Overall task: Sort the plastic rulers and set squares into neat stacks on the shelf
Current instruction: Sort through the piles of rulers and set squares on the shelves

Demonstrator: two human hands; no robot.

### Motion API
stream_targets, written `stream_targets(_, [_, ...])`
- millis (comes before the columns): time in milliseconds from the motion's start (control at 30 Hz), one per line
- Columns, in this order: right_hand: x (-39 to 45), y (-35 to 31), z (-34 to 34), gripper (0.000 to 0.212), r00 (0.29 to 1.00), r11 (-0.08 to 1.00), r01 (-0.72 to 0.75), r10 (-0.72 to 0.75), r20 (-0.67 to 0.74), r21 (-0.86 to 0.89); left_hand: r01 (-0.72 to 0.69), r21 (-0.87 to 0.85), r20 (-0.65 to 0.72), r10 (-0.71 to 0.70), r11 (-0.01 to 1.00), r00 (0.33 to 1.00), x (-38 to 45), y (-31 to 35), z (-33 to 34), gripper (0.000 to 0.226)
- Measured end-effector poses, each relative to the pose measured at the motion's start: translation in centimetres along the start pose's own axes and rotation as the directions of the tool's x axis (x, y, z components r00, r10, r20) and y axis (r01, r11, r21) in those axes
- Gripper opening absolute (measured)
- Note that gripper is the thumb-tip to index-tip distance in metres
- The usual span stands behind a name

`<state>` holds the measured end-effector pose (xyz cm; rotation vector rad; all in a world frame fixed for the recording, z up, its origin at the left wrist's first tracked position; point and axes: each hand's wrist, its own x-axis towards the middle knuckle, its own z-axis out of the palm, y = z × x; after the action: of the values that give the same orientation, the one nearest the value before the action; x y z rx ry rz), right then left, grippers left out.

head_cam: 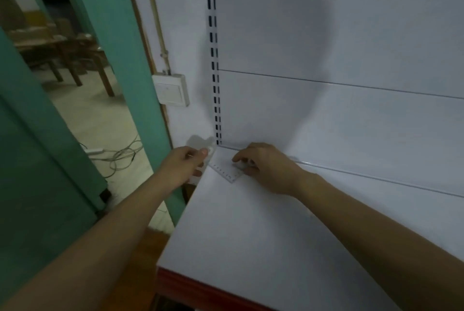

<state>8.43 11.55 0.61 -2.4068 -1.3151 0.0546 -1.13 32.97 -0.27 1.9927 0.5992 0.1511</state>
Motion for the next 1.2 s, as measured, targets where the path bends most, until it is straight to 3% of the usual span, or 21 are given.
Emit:
stream_targets(233, [3.9, -2.4, 2.0, 0.035, 0.999, 0.990, 0.011, -0.004, -0.047, 0.142, -0.005, -0.403, -0.172, -0.070, 0.915, 0.983, 0.1, -2.9, -3.0, 0.021])
stream_targets(333, [5.3, -2.6, 2.9, 0.039, 1.000, 0.999, 0.017, -0.017, -0.005, 0.042, -0.006, -0.521, -0.238, -0.138, 0.853, 0.961, 0.2, -3.8, -4.8, 0.026])
stream_targets(433, [6.6, -2.8, 3.2, 0.039, 0.997, 0.997, 0.044, -0.040, 0.063, -0.060, 0.029, -0.516, -0.227, -0.169, 0.856, 0.959, 0.2, -4.5, -6.1, 0.033])
stream_targets(533, [6.9, -3.4, 3.0, 0.038, 0.998, 0.999, 0.028, -0.027, 0.057, -0.019, 0.013, -0.448, -0.219, -0.124, 0.894, 0.968, -0.4, -4.2, -6.5, 0.033])
stream_targets(700, [5.2, -3.8, -0.6, 0.028, 0.968, 0.967, -0.029, 0.090, -0.232, 0.254, -0.148, -0.371, -0.211, 0.072, 0.917, 0.975, -1.3, -0.9, -5.6, 0.031])
stream_targets(833, [-0.2, -0.9, -6.1, 0.019, 0.812, 0.849, -0.069, 0.354, -0.464, 0.525, -0.251, -0.409, -0.099, 0.230, 0.877, 0.968, -1.7, 3.3, -2.0, 0.022])
stream_targets(967, [-8.2, 2.4, -9.2, 0.008, 0.647, 0.704, -0.114, 0.588, -0.486, 0.701, -0.285, -0.377, 0.167, 0.367, 0.881, 0.915, -1.4, 7.1, 2.9, 0.019])
stream_targets(1033, [-12.5, 3.8, -10.1, 0.012, 0.538, 0.656, -0.139, 0.679, -0.500, 0.742, -0.290, -0.367, 0.274, 0.401, 0.884, 0.875, -1.9, 9.2, 5.7, 0.021])
stream_targets(1200, [-24.5, 7.2, -12.3, 0.012, 0.300, 0.548, -0.148, 0.818, -0.491, 0.823, -0.287, -0.373, 0.454, 0.444, 0.882, 0.773, -5.1, 14.7, 14.2, 0.020])
